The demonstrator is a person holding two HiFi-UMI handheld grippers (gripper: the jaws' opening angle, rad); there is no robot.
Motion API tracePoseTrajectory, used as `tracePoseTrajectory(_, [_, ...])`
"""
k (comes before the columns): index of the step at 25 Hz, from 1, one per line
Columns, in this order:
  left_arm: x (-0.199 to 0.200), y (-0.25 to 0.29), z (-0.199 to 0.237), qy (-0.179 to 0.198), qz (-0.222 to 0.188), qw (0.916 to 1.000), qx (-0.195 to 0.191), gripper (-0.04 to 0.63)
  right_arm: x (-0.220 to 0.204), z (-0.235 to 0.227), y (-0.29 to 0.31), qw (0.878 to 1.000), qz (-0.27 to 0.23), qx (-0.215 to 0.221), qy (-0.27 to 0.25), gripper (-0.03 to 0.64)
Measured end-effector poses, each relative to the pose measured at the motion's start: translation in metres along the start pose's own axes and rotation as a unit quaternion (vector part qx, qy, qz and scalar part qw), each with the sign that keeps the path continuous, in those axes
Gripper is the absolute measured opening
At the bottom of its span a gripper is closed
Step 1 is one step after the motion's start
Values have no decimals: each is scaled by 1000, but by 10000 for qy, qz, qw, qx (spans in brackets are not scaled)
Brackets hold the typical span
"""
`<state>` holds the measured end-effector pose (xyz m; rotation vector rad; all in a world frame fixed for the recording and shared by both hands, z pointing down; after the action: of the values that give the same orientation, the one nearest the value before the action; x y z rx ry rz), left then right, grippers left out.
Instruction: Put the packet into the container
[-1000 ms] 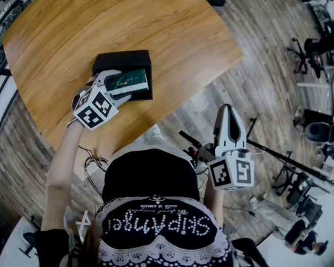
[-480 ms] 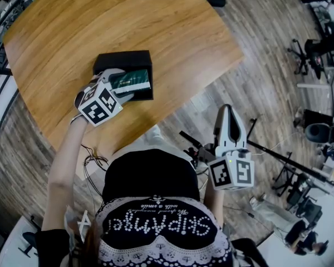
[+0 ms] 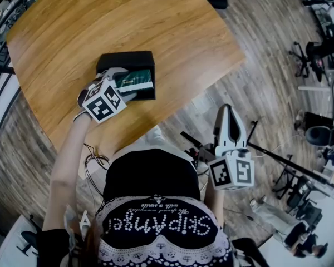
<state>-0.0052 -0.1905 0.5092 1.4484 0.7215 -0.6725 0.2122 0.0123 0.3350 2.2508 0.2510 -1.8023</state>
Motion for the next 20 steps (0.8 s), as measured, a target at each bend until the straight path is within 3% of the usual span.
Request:
tracePoseTrajectory(6, [1, 0, 0, -89, 29, 10000, -21, 331, 0, -1, -1, 10000, -10, -4, -7, 35])
tracePoseTrajectory(11, [4, -7, 0, -472, -143, 9987, -122, 347, 0, -1, -1, 10000, -11, -12, -11, 35])
tracePoseTrajectory(20, [3, -11, 1, -458, -157, 9988, 8, 348, 2, 0, 1, 10000, -40, 1, -16, 35])
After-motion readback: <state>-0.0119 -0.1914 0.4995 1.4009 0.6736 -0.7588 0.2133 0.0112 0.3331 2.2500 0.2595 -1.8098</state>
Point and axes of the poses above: the fingertips, and each gripper's own axes: y forward along the fingers, z to its left, x out of its top, the point moved 7 cm from there along -y, backward along the fingers, and after that the axes turned 13 degrees about -z, right-handed, at the moved point
